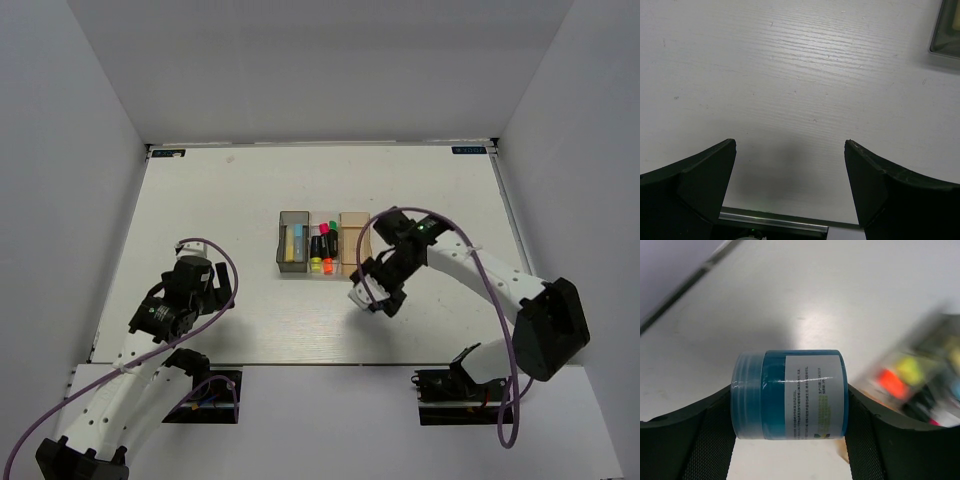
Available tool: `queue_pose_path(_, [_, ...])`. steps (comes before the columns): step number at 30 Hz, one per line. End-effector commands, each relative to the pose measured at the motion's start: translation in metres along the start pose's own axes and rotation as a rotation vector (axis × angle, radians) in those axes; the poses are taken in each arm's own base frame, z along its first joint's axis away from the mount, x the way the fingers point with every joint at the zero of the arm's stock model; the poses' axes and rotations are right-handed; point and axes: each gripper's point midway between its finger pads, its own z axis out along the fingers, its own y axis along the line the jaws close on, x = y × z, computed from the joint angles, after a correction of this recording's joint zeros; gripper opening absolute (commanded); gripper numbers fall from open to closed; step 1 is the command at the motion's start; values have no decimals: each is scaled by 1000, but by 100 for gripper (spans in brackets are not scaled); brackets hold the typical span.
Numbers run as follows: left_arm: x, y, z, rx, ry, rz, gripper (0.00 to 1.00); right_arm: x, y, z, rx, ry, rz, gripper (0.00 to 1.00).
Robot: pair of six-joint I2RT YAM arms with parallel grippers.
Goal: Sort the stationery into containers
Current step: Pick up the stationery from the center of the board, then place the stationery in the storage box.
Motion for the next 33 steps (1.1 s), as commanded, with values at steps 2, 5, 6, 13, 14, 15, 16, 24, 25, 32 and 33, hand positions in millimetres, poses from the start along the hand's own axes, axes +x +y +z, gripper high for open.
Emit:
queue_pose_path(2, [-3,-3,0,18,-12,-5,100,-43,-76,-61,298,-36,73,0])
queue_pose_path(5, [-3,-3,-1,22,-13,-8,100,-30,-104,-82,451,29,242,0])
queue_pose_path(6, [-3,-3,-1,21,-15,-7,100,-25,-109,-85,477,50,257,0])
queue_pose_path(13, [-3,-7,0,40,-12,-8,100,32,-156,-99,620,197,589,0])
queue_pose_path(14, [-2,-8,0,44,-8,-3,100,43,-167,-97,632,210,614,0])
queue_pose_path(15, [-3,-7,0,37,-8,-6,100,43,-174,-100,649,206,623,0])
queue_pose_path(16, [-4,-7,0,41,-14,-8,100,54,-181,-94,649,215,664,0])
queue_pose_path(24, [-5,-8,-2,51,-25,-9,100,102,-193,-99,641,312,778,0])
queue_pose_path(25, [-5,-8,-1,51,-24,-6,100,102,-192,-97,636,313,778,0])
queue_pose_path(32, [-5,-10,-2,63,-22,-7,100,123,-175,-90,567,328,781,0])
queue_pose_path(33, [-4,-10,-1,62,-19,-3,100,125,-174,-92,567,333,772,0])
